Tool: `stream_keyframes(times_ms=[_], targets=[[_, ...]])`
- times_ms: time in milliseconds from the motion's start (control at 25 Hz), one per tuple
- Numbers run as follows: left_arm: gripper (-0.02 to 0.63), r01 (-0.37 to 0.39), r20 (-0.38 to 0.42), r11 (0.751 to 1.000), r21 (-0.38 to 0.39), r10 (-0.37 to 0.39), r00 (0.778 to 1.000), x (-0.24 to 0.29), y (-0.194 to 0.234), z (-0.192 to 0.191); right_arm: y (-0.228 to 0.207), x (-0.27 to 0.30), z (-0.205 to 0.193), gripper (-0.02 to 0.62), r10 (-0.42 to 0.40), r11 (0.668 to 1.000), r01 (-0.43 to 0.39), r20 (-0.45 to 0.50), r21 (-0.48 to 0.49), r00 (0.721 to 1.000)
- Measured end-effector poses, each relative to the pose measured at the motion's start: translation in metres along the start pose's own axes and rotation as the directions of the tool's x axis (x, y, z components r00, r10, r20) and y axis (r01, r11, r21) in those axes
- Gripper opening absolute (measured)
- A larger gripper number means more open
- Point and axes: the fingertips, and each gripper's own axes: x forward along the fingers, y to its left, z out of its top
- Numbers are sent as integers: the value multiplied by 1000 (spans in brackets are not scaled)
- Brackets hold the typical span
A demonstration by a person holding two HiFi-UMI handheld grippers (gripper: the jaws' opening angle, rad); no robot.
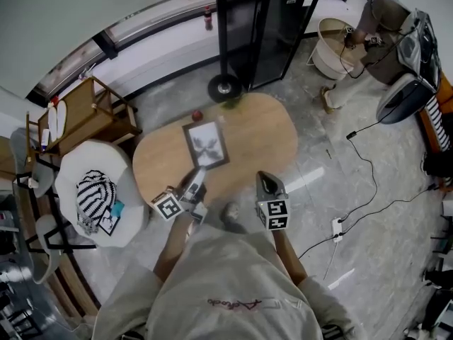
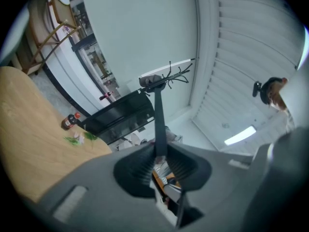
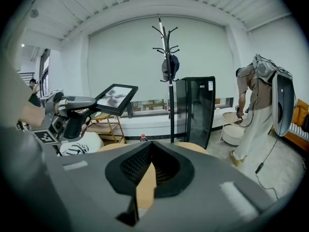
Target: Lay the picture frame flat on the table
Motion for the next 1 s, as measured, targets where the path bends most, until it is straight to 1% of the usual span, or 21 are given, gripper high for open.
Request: stream_keyframes(times_ms=[160,320,400,640,1000], targets=[[69,7,-8,1000,-16,-7,1000,4,10,2,3,13,-8,5,0,1000,0,-24,2,1000],[69,-8,-20,999,-43,7,1000,4,26,6,8,24,-15,5,-8,1000,9,-60,16,998],[69,-19,-38,998,-57,17,999,5,35,8,10,30,-13,5,-16,999,18,-64,30,998],[69,-18,-69,997,-70,14,998,5,54,10,18,48,-17,5,-13,999,16,-77,34,997],[69,-23,-105,994,-110,11,994,4,88,-11,21,66,-50,5,-20,998,26,-109,53,994]])
